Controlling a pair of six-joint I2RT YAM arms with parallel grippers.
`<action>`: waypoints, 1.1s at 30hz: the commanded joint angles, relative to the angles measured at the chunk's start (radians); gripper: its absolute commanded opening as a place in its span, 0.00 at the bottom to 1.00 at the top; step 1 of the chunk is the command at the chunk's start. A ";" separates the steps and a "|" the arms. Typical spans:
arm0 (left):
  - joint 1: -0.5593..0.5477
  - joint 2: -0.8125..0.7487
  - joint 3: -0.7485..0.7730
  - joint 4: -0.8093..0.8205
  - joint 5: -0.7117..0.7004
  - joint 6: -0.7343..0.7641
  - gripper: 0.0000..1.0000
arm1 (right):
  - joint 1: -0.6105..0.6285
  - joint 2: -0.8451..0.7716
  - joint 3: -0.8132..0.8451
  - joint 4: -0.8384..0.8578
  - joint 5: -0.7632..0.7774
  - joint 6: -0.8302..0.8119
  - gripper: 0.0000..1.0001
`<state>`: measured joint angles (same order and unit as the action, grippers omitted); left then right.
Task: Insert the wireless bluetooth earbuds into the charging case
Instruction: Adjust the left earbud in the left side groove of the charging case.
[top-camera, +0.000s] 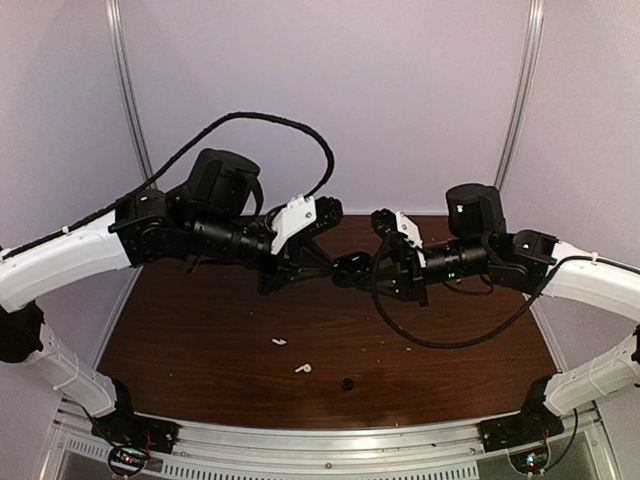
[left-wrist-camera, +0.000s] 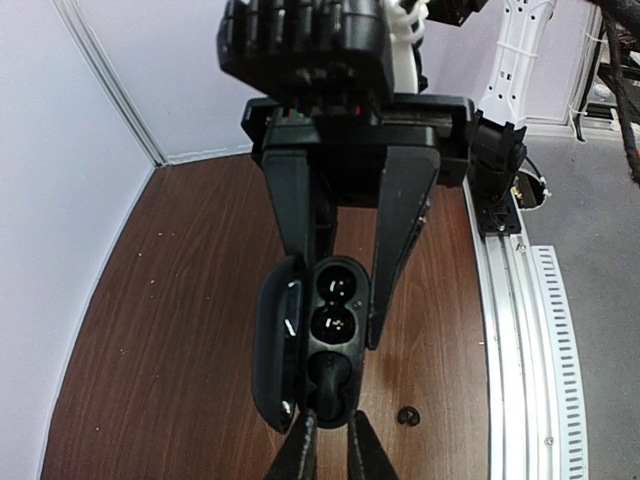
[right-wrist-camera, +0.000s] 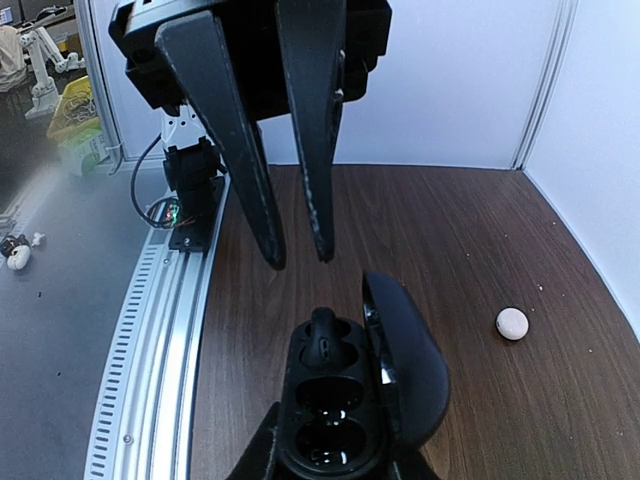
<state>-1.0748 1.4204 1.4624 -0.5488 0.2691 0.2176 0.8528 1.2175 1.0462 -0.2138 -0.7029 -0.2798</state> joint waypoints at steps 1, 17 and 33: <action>-0.003 0.031 0.028 0.043 -0.004 0.021 0.11 | 0.005 -0.020 0.001 0.031 0.003 0.022 0.00; -0.003 0.069 0.041 0.044 -0.068 0.015 0.04 | 0.006 -0.022 0.000 0.030 -0.015 0.019 0.00; -0.004 0.103 0.039 0.002 -0.094 -0.036 0.02 | 0.026 -0.036 0.007 0.016 0.005 -0.032 0.00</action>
<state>-1.0756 1.4952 1.4784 -0.5537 0.2119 0.2100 0.8528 1.2171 1.0462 -0.2333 -0.6811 -0.2726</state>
